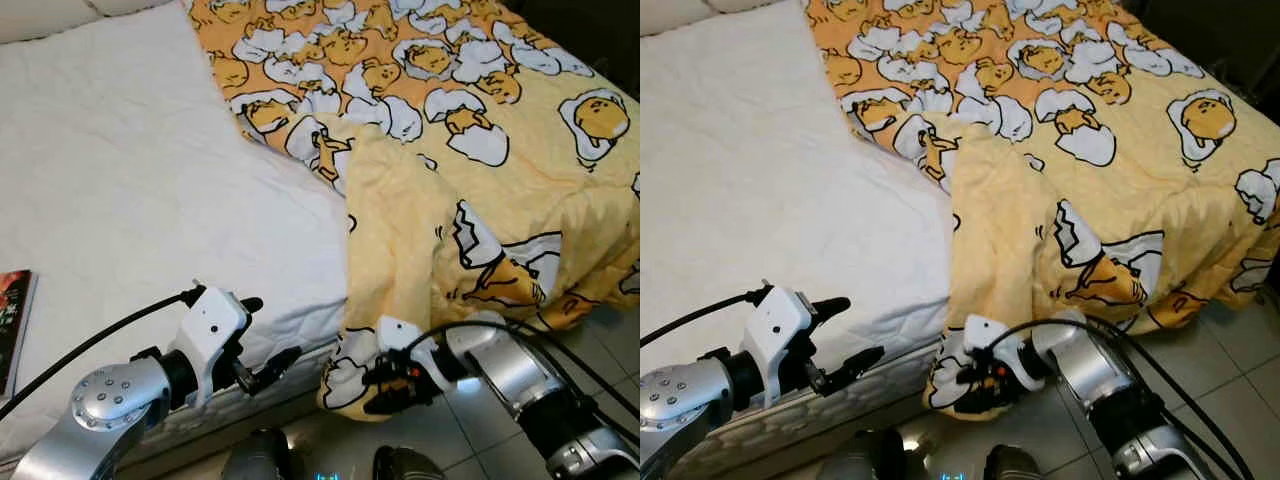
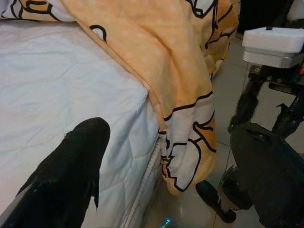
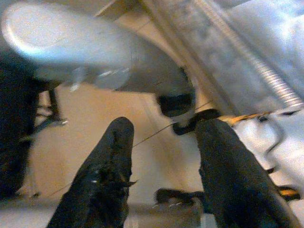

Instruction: Clean up the room

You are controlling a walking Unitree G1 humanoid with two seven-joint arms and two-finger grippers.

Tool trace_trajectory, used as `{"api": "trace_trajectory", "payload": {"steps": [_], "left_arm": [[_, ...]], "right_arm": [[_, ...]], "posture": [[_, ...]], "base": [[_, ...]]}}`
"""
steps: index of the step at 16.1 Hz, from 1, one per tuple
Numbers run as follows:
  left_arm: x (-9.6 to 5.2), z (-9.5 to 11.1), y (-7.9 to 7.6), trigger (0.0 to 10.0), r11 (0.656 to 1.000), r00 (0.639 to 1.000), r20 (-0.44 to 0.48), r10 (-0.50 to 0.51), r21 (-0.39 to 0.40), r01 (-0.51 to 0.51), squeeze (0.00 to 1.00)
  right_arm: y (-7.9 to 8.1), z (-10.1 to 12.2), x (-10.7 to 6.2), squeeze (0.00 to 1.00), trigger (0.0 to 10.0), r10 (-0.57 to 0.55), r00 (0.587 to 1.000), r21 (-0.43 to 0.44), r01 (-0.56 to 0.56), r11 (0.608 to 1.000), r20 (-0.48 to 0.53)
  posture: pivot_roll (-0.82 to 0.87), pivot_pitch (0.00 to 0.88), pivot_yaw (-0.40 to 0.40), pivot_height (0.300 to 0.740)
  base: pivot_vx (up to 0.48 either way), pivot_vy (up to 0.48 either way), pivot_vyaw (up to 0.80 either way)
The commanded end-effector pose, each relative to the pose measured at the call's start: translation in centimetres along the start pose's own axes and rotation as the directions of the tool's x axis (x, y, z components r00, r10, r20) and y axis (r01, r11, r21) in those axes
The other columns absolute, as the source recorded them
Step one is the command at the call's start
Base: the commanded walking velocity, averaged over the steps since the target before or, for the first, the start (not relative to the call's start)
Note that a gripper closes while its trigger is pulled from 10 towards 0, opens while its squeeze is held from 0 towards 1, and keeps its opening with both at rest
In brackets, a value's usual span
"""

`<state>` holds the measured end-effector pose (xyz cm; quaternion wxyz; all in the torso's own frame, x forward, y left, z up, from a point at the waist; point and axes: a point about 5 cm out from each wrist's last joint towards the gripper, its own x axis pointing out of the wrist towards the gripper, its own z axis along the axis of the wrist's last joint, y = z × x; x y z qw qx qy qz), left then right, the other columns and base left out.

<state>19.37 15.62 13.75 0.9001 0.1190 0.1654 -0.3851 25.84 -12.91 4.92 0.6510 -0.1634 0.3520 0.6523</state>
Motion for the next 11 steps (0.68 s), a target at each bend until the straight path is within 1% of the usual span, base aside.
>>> {"api": "trace_trajectory", "payload": {"steps": [1,2,3,4,5,6,7,8,9,10,11], "left_arm": [[-0.3,0.1,0.1,10.0,1.000,1.000,-0.002,0.010,0.010,-0.010,0.00],[-0.3,0.1,0.1,10.0,1.000,1.000,-0.001,0.013,0.013,-0.013,0.00],[-0.3,0.1,0.1,10.0,1.000,1.000,-0.001,0.018,0.016,-0.018,0.00],[-0.3,0.1,0.0,10.0,1.000,1.000,-0.001,0.020,0.016,-0.020,0.00],[-0.4,0.1,0.0,10.0,1.000,1.000,0.000,0.021,0.015,-0.021,0.00],[-0.4,0.2,-0.1,10.0,1.000,1.000,0.000,0.022,0.014,-0.022,0.00],[-0.3,0.3,-0.1,10.0,1.000,1.000,0.002,0.028,0.013,-0.028,0.00],[-0.3,0.4,0.0,10.0,0.999,0.999,0.006,0.038,0.013,-0.038,0.00],[-0.3,0.4,0.0,10.0,0.999,0.999,0.007,0.043,0.014,-0.043,0.00],[-0.4,0.4,0.1,10.0,0.998,0.998,0.007,0.058,0.017,-0.058,0.00],[-0.5,0.5,0.2,10.0,0.997,0.998,0.006,0.070,0.020,-0.070,0.00]], "right_arm": [[-0.7,0.6,0.2,1.00,10.0,-0.078,0.997,-0.018,0.078,0.997,0.019],[-1.6,1.3,0.5,1.00,10.0,-0.162,0.986,-0.014,0.163,0.987,0.046],[-2.5,2.0,0.8,1.00,10.0,-0.256,0.965,-0.017,0.257,0.966,0.052],[-3.5,2.7,1.1,1.00,10.0,-0.365,0.929,-0.008,0.366,0.930,0.064],[-4.4,3.6,1.5,1.00,10.0,-0.448,0.890,0.022,0.447,0.894,0.088],[-4.8,4.0,1.7,1.00,10.0,-0.491,0.866,0.030,0.491,0.871,0.094],[-6.0,5.1,2.0,1.00,10.0,-0.627,0.771,0.099,0.619,0.779,0.111],[-6.8,5.9,2.1,1.00,10.0,-0.712,0.693,0.159,0.695,0.701,0.112],[-7.0,6.1,2.1,1.00,10.0,-0.735,0.669,0.174,0.715,0.677,0.111],[-7.4,6.9,2.2,1.00,10.0,-0.785,0.609,0.215,0.757,0.617,0.110],[-7.8,7.5,2.3,1.00,10.0,-0.835,0.542,0.201,0.811,0.549,0.095]], "posture": [[0.13,0.155,0.041,0.740],[0.13,0.155,0.043,0.740],[0.13,0.157,0.044,0.740],[0.13,0.159,0.045,0.740],[0.13,0.161,0.046,0.740],[0.14,0.161,0.047,0.740],[0.14,0.167,0.051,0.740],[0.15,0.170,0.053,0.740],[0.15,0.170,0.053,0.740],[0.15,0.185,0.058,0.740],[0.15,0.196,0.060,0.740]], "base": [[0.000,0.000,0.00],[0.000,0.000,0.00],[0.000,0.000,0.00],[0.000,0.000,0.00],[0.000,0.000,0.00],[0.000,0.000,0.00],[0.000,0.000,0.00],[0.000,0.000,0.00],[0.000,0.000,0.00],[0.000,0.000,0.00],[0.000,0.000,0.00]]}}
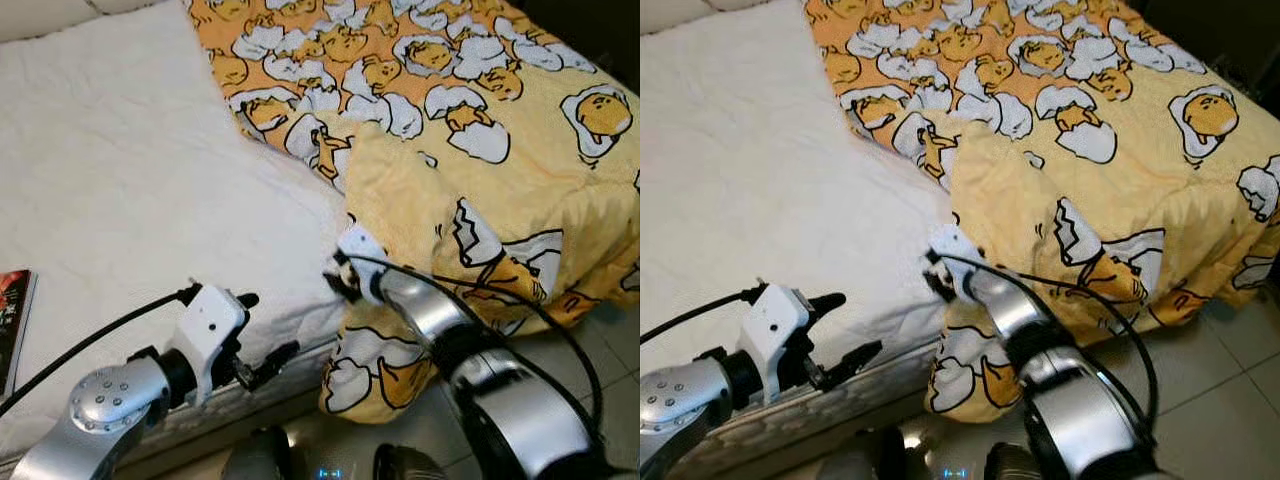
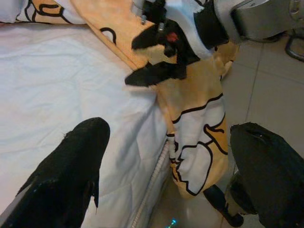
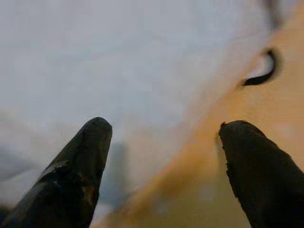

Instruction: Clean up the room

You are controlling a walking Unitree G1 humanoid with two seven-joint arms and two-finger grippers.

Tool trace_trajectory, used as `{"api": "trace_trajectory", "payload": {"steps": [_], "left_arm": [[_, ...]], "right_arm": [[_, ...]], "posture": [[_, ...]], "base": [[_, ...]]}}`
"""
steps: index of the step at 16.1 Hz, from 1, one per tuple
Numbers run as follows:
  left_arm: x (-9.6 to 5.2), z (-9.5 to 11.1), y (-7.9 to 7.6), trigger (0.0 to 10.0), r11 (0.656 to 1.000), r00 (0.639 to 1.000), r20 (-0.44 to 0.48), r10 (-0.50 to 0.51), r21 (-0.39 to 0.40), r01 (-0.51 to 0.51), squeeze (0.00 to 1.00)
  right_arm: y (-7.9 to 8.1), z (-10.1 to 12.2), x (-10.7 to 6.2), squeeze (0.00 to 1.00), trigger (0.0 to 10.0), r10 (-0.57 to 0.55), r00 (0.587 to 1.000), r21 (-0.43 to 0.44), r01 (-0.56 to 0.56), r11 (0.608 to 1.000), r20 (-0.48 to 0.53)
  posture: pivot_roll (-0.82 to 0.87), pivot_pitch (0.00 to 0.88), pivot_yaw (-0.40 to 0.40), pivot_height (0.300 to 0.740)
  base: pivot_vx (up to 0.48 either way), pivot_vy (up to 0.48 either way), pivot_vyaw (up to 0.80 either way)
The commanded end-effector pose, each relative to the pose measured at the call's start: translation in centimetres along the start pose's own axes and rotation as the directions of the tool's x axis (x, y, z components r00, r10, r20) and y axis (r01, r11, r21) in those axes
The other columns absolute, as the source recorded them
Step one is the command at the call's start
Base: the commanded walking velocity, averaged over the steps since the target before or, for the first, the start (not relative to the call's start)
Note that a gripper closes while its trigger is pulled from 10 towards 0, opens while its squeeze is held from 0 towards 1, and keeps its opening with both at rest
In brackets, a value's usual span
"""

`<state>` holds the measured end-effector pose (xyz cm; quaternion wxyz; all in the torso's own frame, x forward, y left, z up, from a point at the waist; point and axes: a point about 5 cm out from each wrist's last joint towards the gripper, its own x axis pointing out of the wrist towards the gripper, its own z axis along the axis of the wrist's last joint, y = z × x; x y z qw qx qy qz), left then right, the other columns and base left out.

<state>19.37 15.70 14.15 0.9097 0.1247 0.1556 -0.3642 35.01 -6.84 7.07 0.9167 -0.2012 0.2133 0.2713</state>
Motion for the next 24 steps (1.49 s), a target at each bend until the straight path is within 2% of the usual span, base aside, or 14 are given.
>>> {"api": "trace_trajectory", "payload": {"steps": [1,6,7,8,9,10,11,12,16,24], "left_arm": [[-0.4,0.3,0.1,10.0,0.999,0.999,-0.001,0.034,0.010,-0.034,0.00],[-1.2,0.1,-0.2,10.0,0.999,0.999,-0.014,0.043,0.002,-0.043,0.00],[-1.2,0.1,-0.2,10.0,0.999,0.999,-0.015,0.043,0.001,-0.043,0.00],[-1.2,0.1,-0.2,10.0,0.999,0.999,-0.016,0.044,0.001,-0.044,0.00],[-1.2,0.1,-0.2,10.0,0.999,0.999,-0.016,0.045,-0.001,-0.045,0.00],[-1.2,0.1,-0.2,10.0,0.999,0.999,-0.016,0.046,-0.001,-0.046,0.00],[-1.3,0.1,-0.3,10.0,0.999,0.999,-0.018,0.040,0.001,-0.040,0.00],[-1.3,0.1,-0.3,10.0,1.000,0.999,-0.022,0.030,0.006,-0.030,0.00],[-1.2,0.1,-0.3,10.0,1.000,0.999,-0.018,0.029,0.008,-0.029,0.00],[-1.1,0.2,-0.2,10.0,1.000,1.000,-0.015,0.027,0.014,-0.027,0.00]], "right_arm": [[0.1,0.0,0.3,0.00,10.0,-0.088,0.996,-0.010,0.088,0.996,-0.025],[0.5,-1.2,0.5,0.00,10.0,-0.153,0.980,-0.035,0.150,0.988,-0.128],[0.6,-1.2,0.5,0.00,5.8,-0.153,0.980,-0.008,0.153,0.988,-0.128],[0.6,-1.2,0.6,0.00,5.8,-0.150,0.981,0.014,0.153,0.988,-0.126],[0.8,-1.3,0.6,0.00,0.9,-0.132,0.984,0.057,0.140,0.988,-0.123],[0.9,-1.3,0.6,0.00,0.0,-0.124,0.984,0.067,0.133,0.989,-0.124],[1.1,-1.4,0.6,0.00,0.0,-0.109,0.986,0.143,0.127,0.982,-0.128],[1.1,-1.5,0.6,0.00,0.0,-0.110,0.986,0.159,0.130,0.979,-0.129],[0.9,-1.3,0.6,0.00,0.0,-0.104,0.987,0.130,0.120,0.984,-0.121],[0.5,-1.1,0.6,0.00,0.0,-0.104,0.988,0.150,0.120,0.981,-0.110]], "posture": [[0.16,0.206,0.059,0.740],[0.18,0.228,0.050,0.740],[0.18,0.230,0.048,0.740],[0.18,0.230,0.048,0.740],[0.18,0.223,0.046,0.740],[0.18,0.219,0.047,0.740],[0.19,0.215,0.056,0.740],[0.19,0.208,0.059,0.740],[0.18,0.205,0.050,0.740],[0.18,0.201,0.055,0.740]], "base": [[0.000,0.000,0.00],[0.000,0.000,0.00],[0.000,0.000,0.00],[0.000,0.000,0.00],[0.000,0.000,0.00],[0.000,0.000,0.00],[0.000,0.000,0.00],[0.000,0.000,0.00],[0.000,0.000,0.00],[0.000,0.000,0.00]]}}
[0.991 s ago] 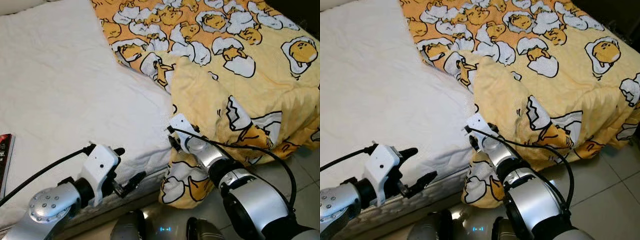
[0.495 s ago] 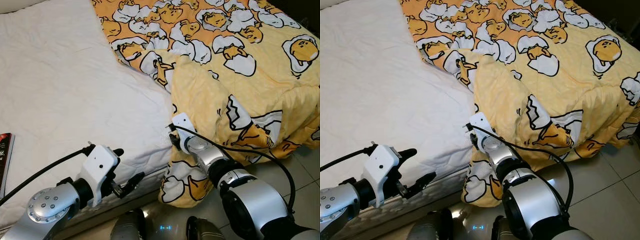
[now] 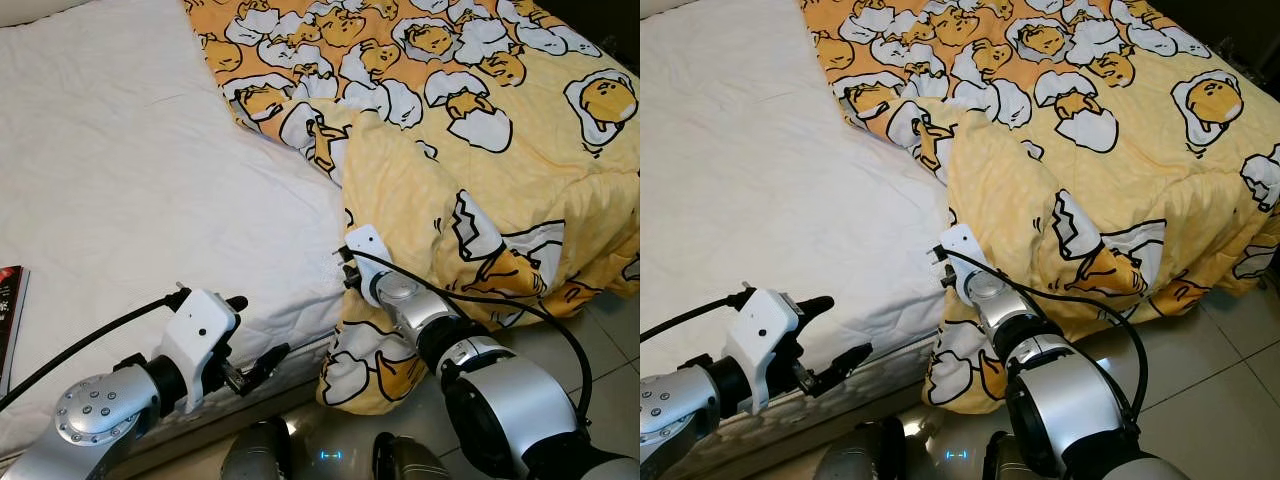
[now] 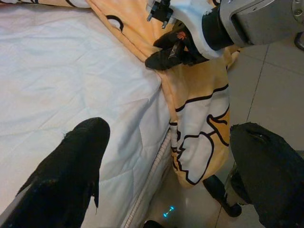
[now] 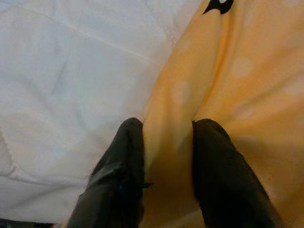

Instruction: Clean up the room

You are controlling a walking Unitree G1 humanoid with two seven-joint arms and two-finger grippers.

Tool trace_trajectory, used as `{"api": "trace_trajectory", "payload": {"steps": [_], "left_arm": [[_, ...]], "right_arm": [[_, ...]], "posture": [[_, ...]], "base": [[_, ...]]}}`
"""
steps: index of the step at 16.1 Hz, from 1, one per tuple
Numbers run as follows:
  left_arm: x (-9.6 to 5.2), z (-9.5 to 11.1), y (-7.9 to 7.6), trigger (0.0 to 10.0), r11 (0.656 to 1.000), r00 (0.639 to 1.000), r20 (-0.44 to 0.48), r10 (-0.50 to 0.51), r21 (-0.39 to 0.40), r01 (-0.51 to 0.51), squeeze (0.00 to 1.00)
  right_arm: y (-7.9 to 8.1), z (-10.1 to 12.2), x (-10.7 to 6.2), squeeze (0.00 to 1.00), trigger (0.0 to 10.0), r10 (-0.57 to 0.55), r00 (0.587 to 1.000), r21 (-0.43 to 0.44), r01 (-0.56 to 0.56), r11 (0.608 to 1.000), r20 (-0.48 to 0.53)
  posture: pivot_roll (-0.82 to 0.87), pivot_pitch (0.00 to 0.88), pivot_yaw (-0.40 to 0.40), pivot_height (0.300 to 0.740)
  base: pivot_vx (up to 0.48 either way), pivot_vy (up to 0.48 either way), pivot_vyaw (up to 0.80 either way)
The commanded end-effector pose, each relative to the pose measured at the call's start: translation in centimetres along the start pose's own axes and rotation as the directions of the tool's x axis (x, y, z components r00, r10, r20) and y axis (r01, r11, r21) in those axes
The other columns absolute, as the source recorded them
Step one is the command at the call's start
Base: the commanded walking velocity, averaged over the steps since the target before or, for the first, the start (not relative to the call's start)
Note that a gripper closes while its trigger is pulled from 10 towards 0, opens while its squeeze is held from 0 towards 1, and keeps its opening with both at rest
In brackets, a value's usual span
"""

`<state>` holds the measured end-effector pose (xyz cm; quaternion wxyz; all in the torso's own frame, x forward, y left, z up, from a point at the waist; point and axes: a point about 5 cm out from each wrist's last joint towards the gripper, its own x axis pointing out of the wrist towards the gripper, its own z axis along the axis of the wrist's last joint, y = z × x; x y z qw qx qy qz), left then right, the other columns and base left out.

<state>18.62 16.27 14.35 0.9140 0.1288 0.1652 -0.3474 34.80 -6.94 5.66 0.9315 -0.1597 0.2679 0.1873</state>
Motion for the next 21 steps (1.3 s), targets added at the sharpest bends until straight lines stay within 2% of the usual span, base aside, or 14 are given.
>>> {"api": "trace_trajectory", "payload": {"steps": [1,10,12,13,14,15,16,17,20,21], "left_arm": [[-0.2,0.4,-0.1,10.0,1.000,1.000,0.008,-0.009,0.021,0.009,0.00],[0.0,0.4,-0.1,10.0,0.999,0.999,0.004,-0.034,0.018,0.034,0.00],[0.0,0.4,-0.1,10.0,0.999,0.999,0.005,-0.033,0.018,0.033,0.00],[0.0,0.4,-0.2,10.0,0.999,0.999,0.005,-0.033,0.015,0.033,0.00],[-0.1,0.3,-0.3,10.0,0.999,0.999,0.003,-0.037,0.013,0.037,0.00],[-0.1,0.2,-0.4,10.0,0.999,0.999,0.001,-0.040,0.010,0.040,0.00],[-0.1,0.1,-0.5,10.0,0.999,0.999,-0.001,-0.044,0.008,0.044,0.00],[0.0,0.1,-0.7,10.0,0.999,0.999,-0.002,-0.053,0.007,0.053,0.00],[0.3,0.0,-0.9,10.0,0.998,0.998,0.001,-0.067,0.004,0.067,0.00],[0.4,0.0,-1.0,10.0,0.998,0.998,0.003,-0.069,0.002,0.069,0.00]], "right_arm": [[0.1,0.1,0.0,0.00,0.0,0.010,1.000,0.017,-0.010,1.000,0.004],[-0.5,-0.5,-0.1,0.00,0.0,0.013,1.000,0.056,-0.014,0.998,0.010],[-0.6,0.0,-0.1,0.00,0.0,0.052,0.997,0.057,-0.055,0.997,0.049],[-0.2,0.2,-0.3,0.00,0.0,0.148,0.986,0.030,-0.151,0.988,0.082],[0.9,0.0,-0.6,0.00,0.0,0.345,0.932,-0.035,-0.343,0.939,0.109],[1.5,-0.8,-1.1,0.00,0.0,0.470,0.879,-0.083,-0.464,0.882,0.081],[1.6,-1.4,-1.4,0.00,0.0,0.532,0.845,-0.112,-0.524,0.845,0.058],[1.7,-3.5,-2.4,0.00,0.0,0.648,0.762,-0.190,-0.639,0.745,-0.024],[0.9,-8.7,-5.5,0.00,0.0,0.760,0.609,-0.240,-0.791,0.563,-0.227],[0.6,-10.1,-6.4,0.00,0.0,0.776,0.572,-0.215,-0.820,0.530,-0.266]], "posture": [[0.18,0.199,0.055,0.740],[0.16,0.186,0.062,0.740],[0.17,0.180,0.053,0.740],[0.16,0.176,0.049,0.740],[0.16,0.175,0.047,0.740],[0.16,0.175,0.046,0.740],[0.15,0.174,0.046,0.740],[0.15,0.173,0.046,0.740],[0.14,0.172,0.042,0.740],[0.14,0.170,0.043,0.740]], "base": [[0.000,0.000,0.00],[0.000,0.000,0.00],[0.000,0.000,0.00],[0.000,0.000,0.00],[0.000,0.000,0.00],[0.000,0.000,0.00],[0.000,0.000,0.00],[0.000,0.000,0.00],[0.000,0.000,0.00],[0.000,0.000,0.00]]}}
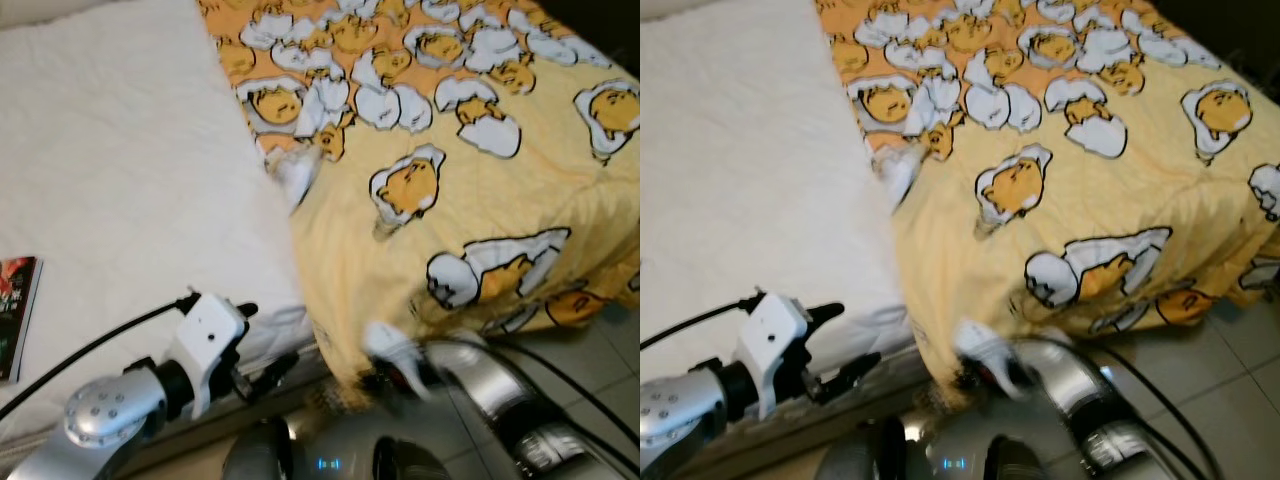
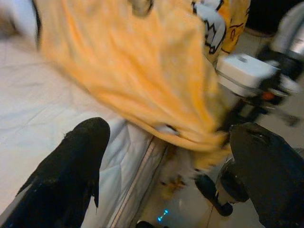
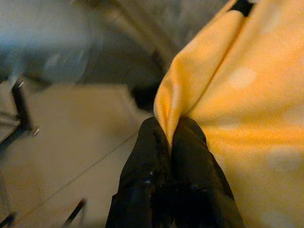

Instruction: Clean up the room

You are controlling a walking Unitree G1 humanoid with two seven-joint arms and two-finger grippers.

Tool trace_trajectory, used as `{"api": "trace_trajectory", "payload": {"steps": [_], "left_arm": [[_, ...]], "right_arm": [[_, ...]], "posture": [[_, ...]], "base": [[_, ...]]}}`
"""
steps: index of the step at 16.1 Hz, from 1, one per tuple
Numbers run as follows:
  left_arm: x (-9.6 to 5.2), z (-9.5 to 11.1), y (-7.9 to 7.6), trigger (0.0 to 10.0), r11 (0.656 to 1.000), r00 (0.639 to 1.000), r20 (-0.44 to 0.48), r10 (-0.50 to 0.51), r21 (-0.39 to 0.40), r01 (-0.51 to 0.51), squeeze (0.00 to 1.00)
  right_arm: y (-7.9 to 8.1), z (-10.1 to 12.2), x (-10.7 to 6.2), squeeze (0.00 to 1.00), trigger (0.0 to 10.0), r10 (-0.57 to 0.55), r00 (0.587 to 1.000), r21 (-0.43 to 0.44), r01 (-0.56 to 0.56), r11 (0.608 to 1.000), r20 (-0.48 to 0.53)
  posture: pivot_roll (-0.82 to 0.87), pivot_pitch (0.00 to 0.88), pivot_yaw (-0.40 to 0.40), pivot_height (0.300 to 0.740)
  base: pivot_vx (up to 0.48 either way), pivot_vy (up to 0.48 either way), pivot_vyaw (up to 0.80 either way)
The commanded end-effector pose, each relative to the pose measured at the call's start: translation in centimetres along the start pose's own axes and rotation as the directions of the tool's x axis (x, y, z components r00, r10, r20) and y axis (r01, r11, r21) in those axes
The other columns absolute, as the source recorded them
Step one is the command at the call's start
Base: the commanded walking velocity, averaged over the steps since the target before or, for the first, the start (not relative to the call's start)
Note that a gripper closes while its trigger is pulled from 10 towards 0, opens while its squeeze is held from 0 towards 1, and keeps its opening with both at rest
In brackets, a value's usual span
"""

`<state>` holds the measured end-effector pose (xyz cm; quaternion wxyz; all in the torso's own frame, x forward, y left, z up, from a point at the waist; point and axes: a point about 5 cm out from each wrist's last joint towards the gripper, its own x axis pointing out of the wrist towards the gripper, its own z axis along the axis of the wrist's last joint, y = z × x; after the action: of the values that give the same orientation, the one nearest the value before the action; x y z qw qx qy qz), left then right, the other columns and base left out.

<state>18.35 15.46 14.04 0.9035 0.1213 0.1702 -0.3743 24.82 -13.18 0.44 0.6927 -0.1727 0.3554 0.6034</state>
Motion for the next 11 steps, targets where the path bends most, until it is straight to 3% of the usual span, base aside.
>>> {"api": "trace_trajectory", "payload": {"steps": [1,4,6,8,9,10,11], "left_arm": [[0.1,0.1,-0.5,10.0,1.000,1.000,0.004,-0.017,0.006,0.017,0.00],[0.1,0.0,-0.7,10.0,1.000,1.000,0.003,-0.024,0.005,0.024,0.00],[0.2,0.0,-0.7,10.0,1.000,1.000,0.002,-0.024,0.011,0.024,0.00],[0.2,0.0,-0.5,10.0,1.000,1.000,0.000,-0.019,0.017,0.019,0.00],[0.2,0.0,-0.5,10.0,1.000,1.000,0.000,-0.017,0.019,0.017,0.00],[0.2,0.0,-0.5,10.0,1.000,1.000,0.001,-0.016,0.020,0.016,0.00],[0.2,0.0,-0.5,10.0,1.000,1.000,0.002,-0.016,0.021,0.016,0.00]], "right_arm": [[1.1,-0.2,-0.1,0.00,0.0,0.071,0.997,-0.030,-0.072,0.997,-0.025],[2.6,-1.0,-0.7,0.00,0.0,0.118,0.992,-0.022,-0.118,0.993,-0.037],[3.5,0.8,-0.2,0.00,0.0,0.115,0.986,0.047,-0.121,0.992,0.122],[4.4,1.9,0.2,0.00,0.2,0.137,0.978,0.046,-0.146,0.988,0.159],[4.5,1.8,0.3,0.00,3.0,0.129,0.981,0.034,-0.135,0.990,0.147],[4.4,1.6,0.5,0.00,10.0,0.103,0.988,0.047,-0.109,0.993,0.118],[4.3,1.3,0.6,0.00,10.0,0.094,0.993,0.089,-0.101,0.991,0.072]], "posture": [[0.14,0.166,0.041,0.740],[0.14,0.162,0.040,0.740],[0.14,0.161,0.040,0.740],[0.14,0.160,0.040,0.740],[0.15,0.159,0.040,0.740],[0.15,0.159,0.040,0.740],[0.14,0.157,0.040,0.740]], "base": [[0.000,0.000,0.00],[0.000,0.000,0.00],[0.000,0.000,0.00],[0.000,0.000,0.00],[0.000,0.000,0.00],[0.000,0.000,0.00],[0.000,0.000,0.00]]}}
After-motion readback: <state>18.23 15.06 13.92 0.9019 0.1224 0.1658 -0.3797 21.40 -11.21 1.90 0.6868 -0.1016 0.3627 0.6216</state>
